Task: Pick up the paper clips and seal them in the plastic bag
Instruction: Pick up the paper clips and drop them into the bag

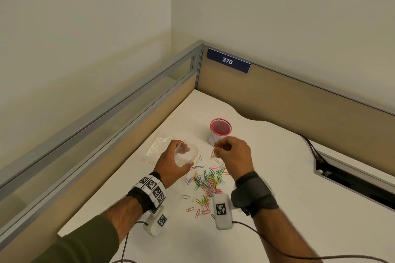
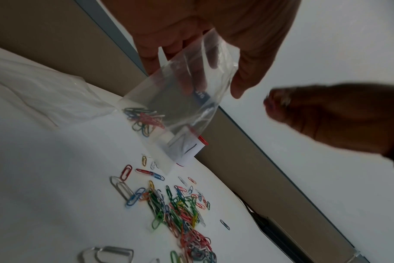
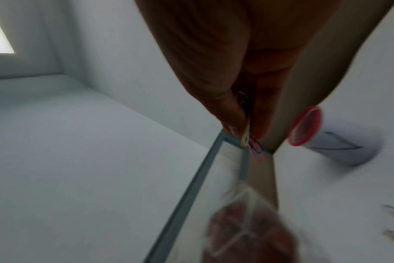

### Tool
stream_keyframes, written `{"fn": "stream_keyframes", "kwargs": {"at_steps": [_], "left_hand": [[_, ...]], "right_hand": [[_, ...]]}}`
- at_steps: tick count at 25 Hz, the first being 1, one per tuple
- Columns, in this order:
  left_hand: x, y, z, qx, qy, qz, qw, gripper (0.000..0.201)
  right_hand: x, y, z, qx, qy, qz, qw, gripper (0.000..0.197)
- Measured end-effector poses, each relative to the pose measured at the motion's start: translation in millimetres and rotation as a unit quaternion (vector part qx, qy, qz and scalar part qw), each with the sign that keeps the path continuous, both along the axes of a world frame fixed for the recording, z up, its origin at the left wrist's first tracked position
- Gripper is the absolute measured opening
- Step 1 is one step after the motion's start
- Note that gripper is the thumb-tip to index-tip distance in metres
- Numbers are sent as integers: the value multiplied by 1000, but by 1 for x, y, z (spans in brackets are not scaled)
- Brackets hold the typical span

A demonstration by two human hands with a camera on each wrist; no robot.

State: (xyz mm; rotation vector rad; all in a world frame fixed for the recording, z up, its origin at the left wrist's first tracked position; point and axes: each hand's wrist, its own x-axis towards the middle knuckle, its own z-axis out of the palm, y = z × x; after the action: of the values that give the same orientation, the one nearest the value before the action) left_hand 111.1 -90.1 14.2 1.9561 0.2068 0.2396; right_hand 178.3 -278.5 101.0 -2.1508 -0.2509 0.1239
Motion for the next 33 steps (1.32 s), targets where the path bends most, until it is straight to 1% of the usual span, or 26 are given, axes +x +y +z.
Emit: {"fn": "stream_keyframes", "kwargs": {"at_steps": [2, 3, 8, 9, 11, 12, 13, 15, 17, 19, 20, 21, 23, 26, 27, 30, 31, 33], "left_hand": [[2, -3, 0, 10, 0, -5, 1000, 55], [3, -4, 1, 12, -1, -7, 1000, 55], [3, -8, 4, -6, 3, -6, 1000, 55], [3, -9, 5, -10, -1, -5, 1000, 53], [2, -8, 6, -14, -10, -5, 1000, 50], [1, -6, 6, -15, -10, -7, 1000, 49], [0, -3, 6, -18, -8, -8, 1000, 49], [-3, 3, 7, -25, -5, -5, 1000, 49], [-4, 8, 8, -32, -7, 0, 999, 49], [-4, 12, 11, -38, -11, 13, 999, 49], [-3, 14, 12, -42, -13, 18, 999, 48], [-3, 16, 12, -47, -16, 21, 999, 49], [-1, 16, 13, -57, -18, 25, 998, 50], [3, 13, 14, -69, -22, 25, 997, 50], [5, 11, 14, -69, -25, 26, 997, 50], [7, 5, 15, -69, -23, 19, 997, 49], [6, 4, 15, -67, -23, 17, 997, 49], [4, 3, 16, -64, -22, 13, 998, 49]], "right_hand": [[-5, 20, 21, 8, -35, 35, 999, 11], [-8, 30, 25, 1, -47, 54, 997, 12], [-18, 57, 21, -74, -71, 130, 986, 9], [-17, 54, 22, -67, -80, 124, 987, 10], [-6, 39, 21, -36, -92, 82, 992, 12], [4, 28, 16, -34, -88, 57, 994, 13], [17, 14, 6, -52, -78, 34, 995, 13], [46, -19, -30, -164, -39, -4, 986, 16], [65, -56, -71, -287, 45, -26, 956, 24], [68, -86, -104, -371, 126, -31, 919, 34], [67, -95, -115, -405, 142, -28, 903, 35], [63, -99, -123, -429, 138, -22, 892, 34], [50, -93, -133, -442, 102, 9, 891, 32], [28, -73, -135, -416, 62, 103, 901, 31], [29, -68, -132, -405, 59, 118, 905, 30], [62, -62, -118, -399, 39, 101, 910, 33], [75, -60, -115, -401, 42, 98, 910, 37], [93, -56, -115, -411, 70, 121, 901, 52]]}}
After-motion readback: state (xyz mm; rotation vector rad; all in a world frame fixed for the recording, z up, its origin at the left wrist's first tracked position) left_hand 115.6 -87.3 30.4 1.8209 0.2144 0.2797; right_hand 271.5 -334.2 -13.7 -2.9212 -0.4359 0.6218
